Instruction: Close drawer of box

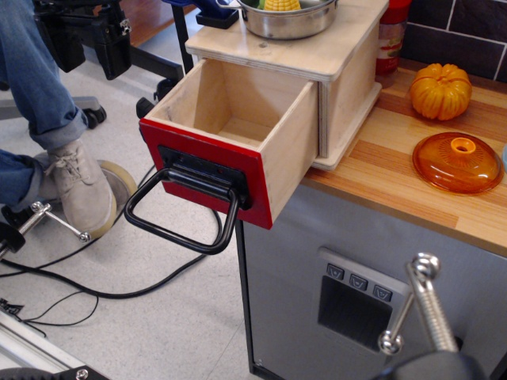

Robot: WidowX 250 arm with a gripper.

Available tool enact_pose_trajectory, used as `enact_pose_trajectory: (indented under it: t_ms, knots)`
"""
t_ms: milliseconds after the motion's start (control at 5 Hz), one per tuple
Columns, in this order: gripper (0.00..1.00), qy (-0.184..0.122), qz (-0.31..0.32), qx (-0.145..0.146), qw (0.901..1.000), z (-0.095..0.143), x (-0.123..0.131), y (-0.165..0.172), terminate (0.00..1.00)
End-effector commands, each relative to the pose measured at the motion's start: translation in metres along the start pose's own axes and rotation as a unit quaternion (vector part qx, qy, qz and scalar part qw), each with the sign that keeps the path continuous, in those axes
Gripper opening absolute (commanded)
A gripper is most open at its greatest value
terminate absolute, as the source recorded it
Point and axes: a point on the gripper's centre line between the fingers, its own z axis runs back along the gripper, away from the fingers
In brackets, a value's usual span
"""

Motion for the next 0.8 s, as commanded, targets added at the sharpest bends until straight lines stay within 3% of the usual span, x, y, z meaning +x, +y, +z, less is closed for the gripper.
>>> enact_pose_trajectory:
  t_ms: [0, 600]
  knots:
    - [1.00, 0.000, 0.000, 0.000, 1.0000, 0.000, 0.000, 0.000, 0.00]
    - [1.00, 0.025, -0.040, -0.049, 0.9977, 0.019, -0.065, -0.051, 0.00]
